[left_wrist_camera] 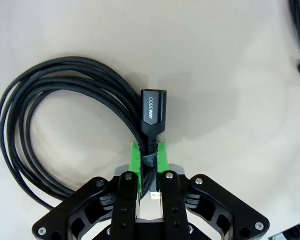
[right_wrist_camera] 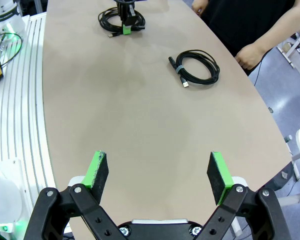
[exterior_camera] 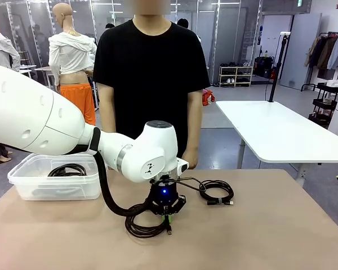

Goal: Organize and store the cables.
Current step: Place the USB Extension Cable into the Organizing box.

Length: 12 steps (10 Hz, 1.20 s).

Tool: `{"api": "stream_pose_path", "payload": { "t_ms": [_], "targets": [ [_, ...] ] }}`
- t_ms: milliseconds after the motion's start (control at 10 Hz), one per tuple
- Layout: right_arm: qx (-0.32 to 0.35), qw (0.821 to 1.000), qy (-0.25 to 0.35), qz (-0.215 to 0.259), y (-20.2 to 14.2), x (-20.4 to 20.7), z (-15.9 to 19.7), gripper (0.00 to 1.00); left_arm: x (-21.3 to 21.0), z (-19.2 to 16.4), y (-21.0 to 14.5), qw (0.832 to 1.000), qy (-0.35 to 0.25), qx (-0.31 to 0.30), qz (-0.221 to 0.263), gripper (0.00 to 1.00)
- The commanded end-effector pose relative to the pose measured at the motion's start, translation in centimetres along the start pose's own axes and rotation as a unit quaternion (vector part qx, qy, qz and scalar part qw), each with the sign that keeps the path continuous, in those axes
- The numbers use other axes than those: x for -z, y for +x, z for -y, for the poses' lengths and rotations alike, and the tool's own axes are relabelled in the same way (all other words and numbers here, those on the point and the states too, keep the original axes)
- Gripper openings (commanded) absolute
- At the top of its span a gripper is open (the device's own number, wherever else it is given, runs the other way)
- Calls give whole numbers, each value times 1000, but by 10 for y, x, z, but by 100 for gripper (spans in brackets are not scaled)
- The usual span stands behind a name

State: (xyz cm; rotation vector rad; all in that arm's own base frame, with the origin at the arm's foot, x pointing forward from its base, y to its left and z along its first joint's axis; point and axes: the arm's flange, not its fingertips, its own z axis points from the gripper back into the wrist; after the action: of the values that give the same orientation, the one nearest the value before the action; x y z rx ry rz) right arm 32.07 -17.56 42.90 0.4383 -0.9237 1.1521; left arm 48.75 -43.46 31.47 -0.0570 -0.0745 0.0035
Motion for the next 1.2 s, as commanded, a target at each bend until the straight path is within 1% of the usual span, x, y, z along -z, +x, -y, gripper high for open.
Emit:
{"api": "stream_pose_path", "payload": {
  "t_ms": [0,100,200,300,400,500,600,700,800,1100],
  "targets": [
    [9,1000,-4,5,2,1,1,100,-31,-6,-4,999,14,10,35,0],
    [9,1000,-4,5,2,1,1,100,-60,-13,-5,997,37,34,53,0],
    [9,1000,-4,5,2,1,1,100,-92,-25,-6,997,34,40,55,0],
    [9,1000,-4,5,2,1,1,100,-124,-37,-9,996,30,58,66,0],
    [9,1000,-4,5,2,1,1,100,-144,-46,-14,993,28,79,86,0],
    [9,1000,-4,5,2,1,1,100,-156,-51,-17,992,18,76,99,0],
    [9,1000,-4,5,2,1,1,100,-161,-52,-19,989,22,90,112,0],
    [9,1000,-4,5,2,1,1,100,-164,-44,-24,980,23,133,144,0],
    [9,1000,-4,5,2,1,1,100,-175,-43,-10,992,21,74,100,0],
    [9,1000,-4,5,2,1,1,100,-175,-43,-10,992,21,74,100,0]
  ]
}}
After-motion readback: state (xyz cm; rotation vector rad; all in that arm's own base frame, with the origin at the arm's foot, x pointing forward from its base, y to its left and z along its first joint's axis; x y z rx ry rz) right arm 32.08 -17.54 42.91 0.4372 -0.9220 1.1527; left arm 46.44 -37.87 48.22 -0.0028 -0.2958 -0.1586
